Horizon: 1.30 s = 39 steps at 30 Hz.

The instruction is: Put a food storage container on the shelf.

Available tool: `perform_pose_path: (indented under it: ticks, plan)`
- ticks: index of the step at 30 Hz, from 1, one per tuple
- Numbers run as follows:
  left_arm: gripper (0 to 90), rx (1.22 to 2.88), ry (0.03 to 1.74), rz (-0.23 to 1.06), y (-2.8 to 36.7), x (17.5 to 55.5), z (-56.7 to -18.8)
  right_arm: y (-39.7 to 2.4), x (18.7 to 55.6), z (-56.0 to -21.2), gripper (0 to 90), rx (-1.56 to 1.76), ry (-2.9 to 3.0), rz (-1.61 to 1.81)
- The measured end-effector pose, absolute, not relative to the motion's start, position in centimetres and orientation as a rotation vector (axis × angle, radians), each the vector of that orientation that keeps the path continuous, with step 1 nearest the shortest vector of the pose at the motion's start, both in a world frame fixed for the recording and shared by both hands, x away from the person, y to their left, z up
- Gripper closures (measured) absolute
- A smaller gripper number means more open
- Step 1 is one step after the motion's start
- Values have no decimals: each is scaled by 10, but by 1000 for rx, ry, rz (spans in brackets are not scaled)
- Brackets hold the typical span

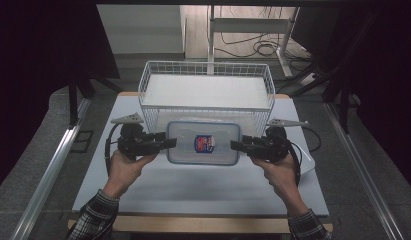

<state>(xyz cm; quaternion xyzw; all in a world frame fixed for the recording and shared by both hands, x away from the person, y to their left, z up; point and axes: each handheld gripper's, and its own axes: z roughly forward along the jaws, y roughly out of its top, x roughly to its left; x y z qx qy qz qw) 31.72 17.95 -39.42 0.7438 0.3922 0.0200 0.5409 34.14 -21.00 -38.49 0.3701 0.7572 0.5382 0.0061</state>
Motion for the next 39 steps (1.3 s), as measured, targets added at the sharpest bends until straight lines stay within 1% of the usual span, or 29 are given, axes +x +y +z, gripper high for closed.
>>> perform_pose_path:
  ticks: [15, 20, 39]
  plan:
    - [521, 1733, 929, 86, 189, 341, -352, -200, 367, -345, 497, 1108, 2329, 1707]
    - [522, 1727, 922, 88, 190, 350, -336, -199, 377, -326, 496, 1090, 2307, 1723]
    - [522, 1720, 923, 108, 191, 395, -291, -197, 419, -287, 488, 1107, 2237, 1779]
